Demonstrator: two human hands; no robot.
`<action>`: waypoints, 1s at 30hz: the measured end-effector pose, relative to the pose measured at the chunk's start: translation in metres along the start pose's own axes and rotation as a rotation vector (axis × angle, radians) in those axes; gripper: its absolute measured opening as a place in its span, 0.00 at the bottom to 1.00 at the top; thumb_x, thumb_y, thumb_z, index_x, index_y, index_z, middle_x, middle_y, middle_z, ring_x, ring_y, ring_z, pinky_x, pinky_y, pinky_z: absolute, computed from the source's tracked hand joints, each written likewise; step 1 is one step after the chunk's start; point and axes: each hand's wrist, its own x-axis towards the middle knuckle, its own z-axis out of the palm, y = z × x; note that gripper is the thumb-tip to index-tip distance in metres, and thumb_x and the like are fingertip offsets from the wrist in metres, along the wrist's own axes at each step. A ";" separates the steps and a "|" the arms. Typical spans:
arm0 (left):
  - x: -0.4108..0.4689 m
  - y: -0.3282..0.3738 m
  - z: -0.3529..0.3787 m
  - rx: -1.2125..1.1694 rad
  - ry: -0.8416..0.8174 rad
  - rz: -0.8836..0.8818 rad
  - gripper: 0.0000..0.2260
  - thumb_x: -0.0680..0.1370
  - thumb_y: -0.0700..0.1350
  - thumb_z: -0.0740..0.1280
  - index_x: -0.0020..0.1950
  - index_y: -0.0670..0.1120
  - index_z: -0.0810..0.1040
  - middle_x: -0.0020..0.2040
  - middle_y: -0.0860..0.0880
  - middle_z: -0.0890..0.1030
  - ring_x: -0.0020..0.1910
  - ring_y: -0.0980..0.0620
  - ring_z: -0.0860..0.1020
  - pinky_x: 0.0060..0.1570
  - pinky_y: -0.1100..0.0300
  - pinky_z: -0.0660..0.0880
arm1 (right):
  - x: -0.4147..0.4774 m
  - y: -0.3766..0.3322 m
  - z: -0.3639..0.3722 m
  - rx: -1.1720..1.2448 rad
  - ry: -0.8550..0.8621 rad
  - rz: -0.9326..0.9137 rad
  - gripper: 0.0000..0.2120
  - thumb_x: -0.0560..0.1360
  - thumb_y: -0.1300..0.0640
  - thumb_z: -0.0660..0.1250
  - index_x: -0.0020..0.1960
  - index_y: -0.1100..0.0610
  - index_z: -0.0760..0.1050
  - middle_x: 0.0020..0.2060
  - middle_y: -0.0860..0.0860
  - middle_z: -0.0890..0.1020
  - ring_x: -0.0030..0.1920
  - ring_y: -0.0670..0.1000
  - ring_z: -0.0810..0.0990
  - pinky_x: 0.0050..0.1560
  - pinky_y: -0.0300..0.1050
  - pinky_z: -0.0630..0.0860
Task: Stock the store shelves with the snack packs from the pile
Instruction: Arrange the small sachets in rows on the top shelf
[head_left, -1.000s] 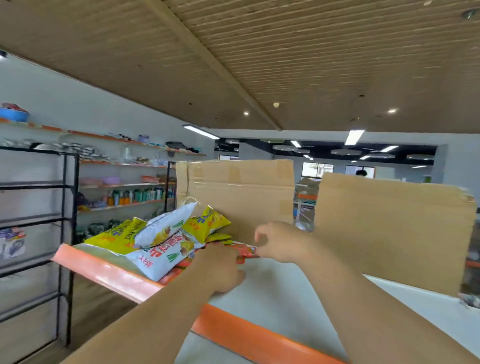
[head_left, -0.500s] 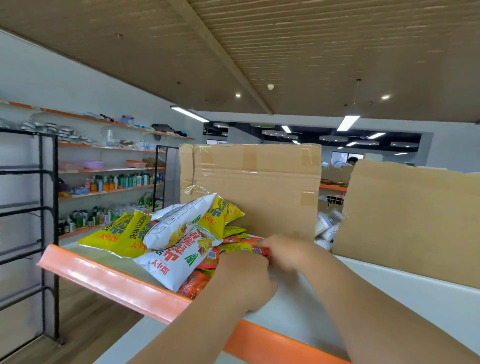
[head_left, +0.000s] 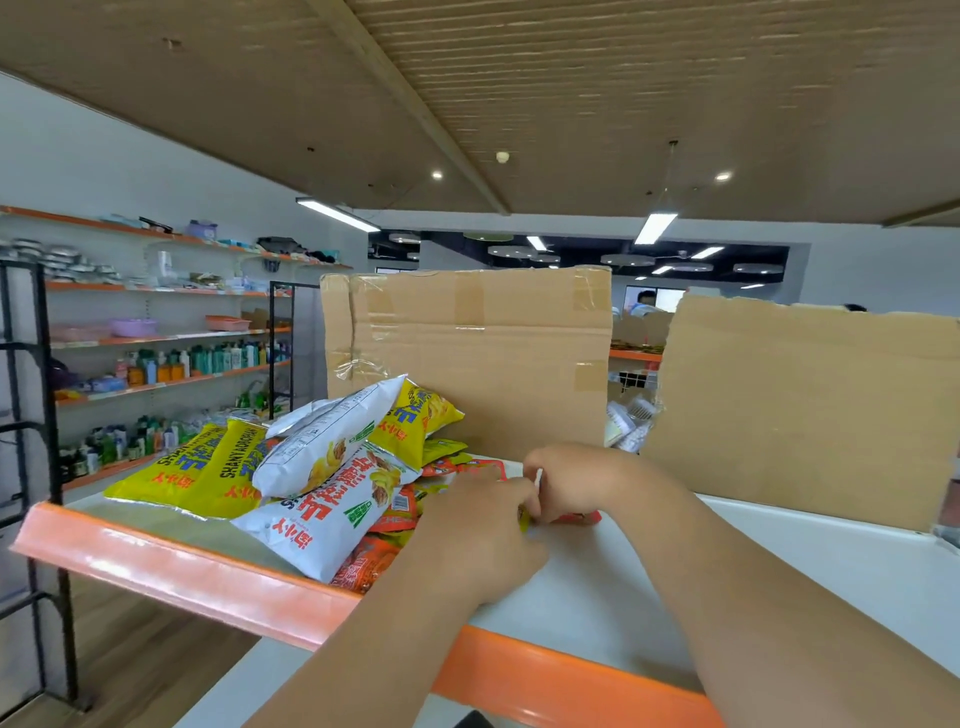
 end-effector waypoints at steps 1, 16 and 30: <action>0.000 -0.001 -0.001 0.033 -0.040 -0.037 0.18 0.71 0.60 0.64 0.59 0.60 0.75 0.62 0.54 0.76 0.63 0.50 0.74 0.61 0.52 0.72 | -0.001 0.002 0.000 0.011 -0.005 0.019 0.20 0.70 0.50 0.73 0.61 0.51 0.74 0.31 0.47 0.78 0.29 0.49 0.76 0.44 0.45 0.79; 0.006 -0.008 0.001 -0.266 0.226 -0.005 0.10 0.78 0.47 0.66 0.58 0.58 0.79 0.47 0.56 0.83 0.47 0.53 0.80 0.49 0.54 0.78 | -0.016 0.032 -0.014 0.170 0.102 0.041 0.12 0.74 0.56 0.61 0.50 0.58 0.81 0.41 0.53 0.82 0.40 0.52 0.75 0.34 0.40 0.69; 0.006 -0.010 -0.004 -0.170 0.140 -0.171 0.28 0.81 0.49 0.65 0.80 0.56 0.62 0.70 0.50 0.76 0.68 0.48 0.74 0.66 0.55 0.71 | -0.017 0.036 -0.009 0.233 0.115 0.081 0.14 0.79 0.62 0.60 0.61 0.58 0.80 0.42 0.50 0.81 0.46 0.53 0.79 0.33 0.38 0.72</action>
